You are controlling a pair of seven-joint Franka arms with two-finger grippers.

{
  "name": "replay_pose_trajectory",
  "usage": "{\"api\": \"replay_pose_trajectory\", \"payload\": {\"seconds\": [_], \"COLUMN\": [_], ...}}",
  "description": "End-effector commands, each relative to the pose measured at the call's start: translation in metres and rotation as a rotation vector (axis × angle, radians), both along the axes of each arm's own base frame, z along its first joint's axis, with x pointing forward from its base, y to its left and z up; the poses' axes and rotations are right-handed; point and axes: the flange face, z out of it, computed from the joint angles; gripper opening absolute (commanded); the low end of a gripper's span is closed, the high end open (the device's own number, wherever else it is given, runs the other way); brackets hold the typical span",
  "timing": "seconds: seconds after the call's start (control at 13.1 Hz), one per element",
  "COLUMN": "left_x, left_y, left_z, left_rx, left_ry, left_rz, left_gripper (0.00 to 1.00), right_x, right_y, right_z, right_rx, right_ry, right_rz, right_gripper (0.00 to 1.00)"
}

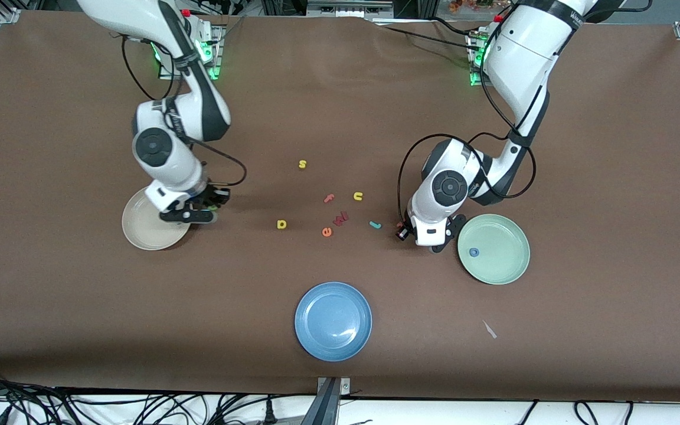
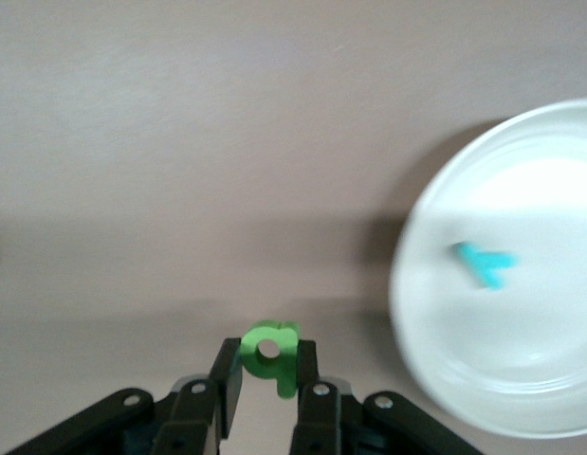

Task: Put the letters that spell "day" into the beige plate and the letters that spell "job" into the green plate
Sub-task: 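Drop the q on the white plate while the left gripper drops pink on green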

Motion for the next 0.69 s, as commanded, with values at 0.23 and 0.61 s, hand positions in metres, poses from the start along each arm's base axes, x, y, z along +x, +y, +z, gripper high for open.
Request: {"api": "replay_pose_trajectory", "payload": {"seconds": [0.23,0.61], "left_x": [-0.004,-0.001], "left_y": [0.007,0.007], "left_z": [0.006,0.010], "left_rx": [0.003,-0.004], "left_ry": [0.002,-0.010], "left_rz": [0.003,-0.031], "left_gripper": [0.19,0.00], "right_x": [0.002,0.008], "right_y": [-0.083,-0.120], "right_z": [0.014,0.002], "right_rx": [-0.018,-0.039], "right_ry": [0.016,0.028], "right_rz": [0.142,0.164], "right_gripper": [0.14,0.23]}}
